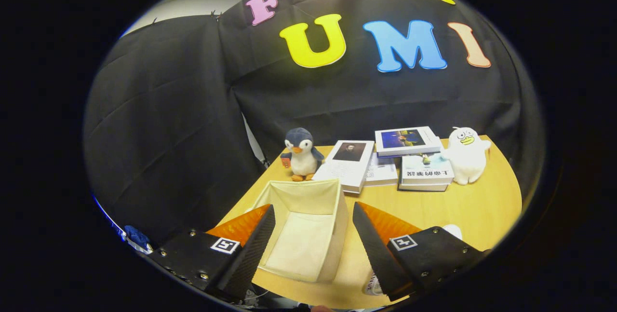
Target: Open the storage box then place both shoes into the box .Put the left shoe in first, then the right shoe, with the right side of both shoes facing outward in a uniform manner.
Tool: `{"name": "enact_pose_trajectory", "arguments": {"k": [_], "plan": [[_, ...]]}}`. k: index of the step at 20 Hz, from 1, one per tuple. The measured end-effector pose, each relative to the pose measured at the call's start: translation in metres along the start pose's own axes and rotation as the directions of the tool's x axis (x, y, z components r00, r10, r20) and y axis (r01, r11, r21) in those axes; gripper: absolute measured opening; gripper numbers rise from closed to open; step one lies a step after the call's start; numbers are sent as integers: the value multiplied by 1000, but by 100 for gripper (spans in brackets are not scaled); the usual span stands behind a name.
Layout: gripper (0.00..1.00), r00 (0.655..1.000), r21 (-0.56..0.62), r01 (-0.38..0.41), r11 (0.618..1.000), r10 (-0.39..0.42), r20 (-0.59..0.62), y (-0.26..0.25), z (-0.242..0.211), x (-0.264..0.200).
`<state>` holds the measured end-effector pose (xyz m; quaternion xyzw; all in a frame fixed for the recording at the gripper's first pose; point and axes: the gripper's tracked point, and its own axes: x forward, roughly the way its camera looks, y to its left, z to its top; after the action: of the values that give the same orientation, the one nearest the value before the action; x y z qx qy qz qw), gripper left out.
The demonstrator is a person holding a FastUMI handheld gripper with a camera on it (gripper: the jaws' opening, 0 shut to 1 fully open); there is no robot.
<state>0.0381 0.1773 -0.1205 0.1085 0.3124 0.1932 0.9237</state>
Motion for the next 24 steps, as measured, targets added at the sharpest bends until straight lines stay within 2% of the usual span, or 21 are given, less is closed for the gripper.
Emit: {"name": "enact_pose_trajectory", "arguments": {"k": [5,12,17,24], "plan": [[98,998,28,47,999,-46,-46,-43,-20,-2],[98,979,25,108,994,-102,-176,-98,-76,4],[98,964,53,124,991,-108,-245,-120,-109,10],[98,941,157,152,976,-94,-326,-145,-143,22]]}}
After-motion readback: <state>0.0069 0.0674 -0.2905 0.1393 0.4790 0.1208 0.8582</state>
